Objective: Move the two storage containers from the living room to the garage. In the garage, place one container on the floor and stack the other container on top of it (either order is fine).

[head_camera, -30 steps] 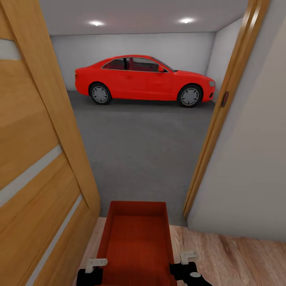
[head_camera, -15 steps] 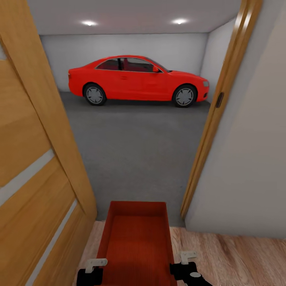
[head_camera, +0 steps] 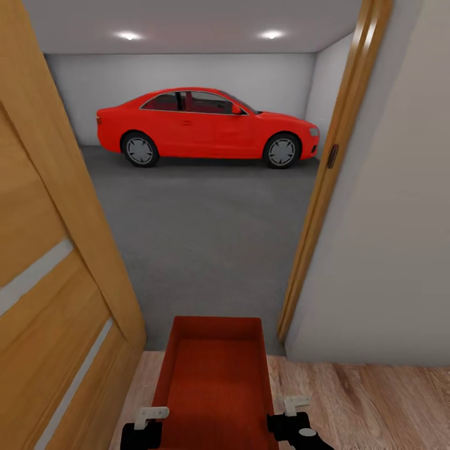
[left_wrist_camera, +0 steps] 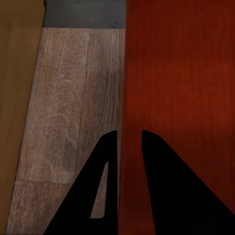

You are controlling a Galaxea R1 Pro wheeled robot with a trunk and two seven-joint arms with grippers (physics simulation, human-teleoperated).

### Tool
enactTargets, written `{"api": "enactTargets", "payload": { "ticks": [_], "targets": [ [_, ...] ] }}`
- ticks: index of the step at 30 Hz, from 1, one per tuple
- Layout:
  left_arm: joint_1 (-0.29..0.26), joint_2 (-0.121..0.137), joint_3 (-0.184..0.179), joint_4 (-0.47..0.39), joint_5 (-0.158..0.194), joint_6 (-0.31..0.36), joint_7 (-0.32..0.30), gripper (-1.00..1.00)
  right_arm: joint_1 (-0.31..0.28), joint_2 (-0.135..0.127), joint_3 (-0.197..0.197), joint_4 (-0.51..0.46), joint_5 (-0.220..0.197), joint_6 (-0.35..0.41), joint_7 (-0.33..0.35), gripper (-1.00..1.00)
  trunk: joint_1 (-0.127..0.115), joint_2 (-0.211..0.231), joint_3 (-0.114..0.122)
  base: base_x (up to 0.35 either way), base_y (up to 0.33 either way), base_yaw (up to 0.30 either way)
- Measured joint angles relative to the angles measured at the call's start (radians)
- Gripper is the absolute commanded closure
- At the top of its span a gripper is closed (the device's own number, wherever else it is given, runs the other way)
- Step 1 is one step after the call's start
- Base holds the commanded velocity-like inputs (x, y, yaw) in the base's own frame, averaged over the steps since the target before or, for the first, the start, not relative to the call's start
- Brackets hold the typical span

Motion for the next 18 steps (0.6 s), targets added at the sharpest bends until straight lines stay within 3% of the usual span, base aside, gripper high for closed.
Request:
{"api": "enactTargets", "payload": {
  "ticks": [7, 18],
  "targets": [
    [0.000, 0.000, 0.000, 0.000, 0.000, 0.000, 0.000, 1.00, 0.000, 0.001, -0.001, 0.000, 0.000, 0.000, -0.001, 1.00, 0.000, 0.000, 0.001, 0.000, 0.000, -0.182],
    [0.000, 0.000, 0.000, 0.000, 0.000, 0.000, 0.000, 1.00, 0.000, 0.001, -0.001, 0.000, 0.001, 0.000, -0.001, 1.00, 0.000, 0.000, 0.001, 0.004, 0.020, -0.020]
  ]
}}
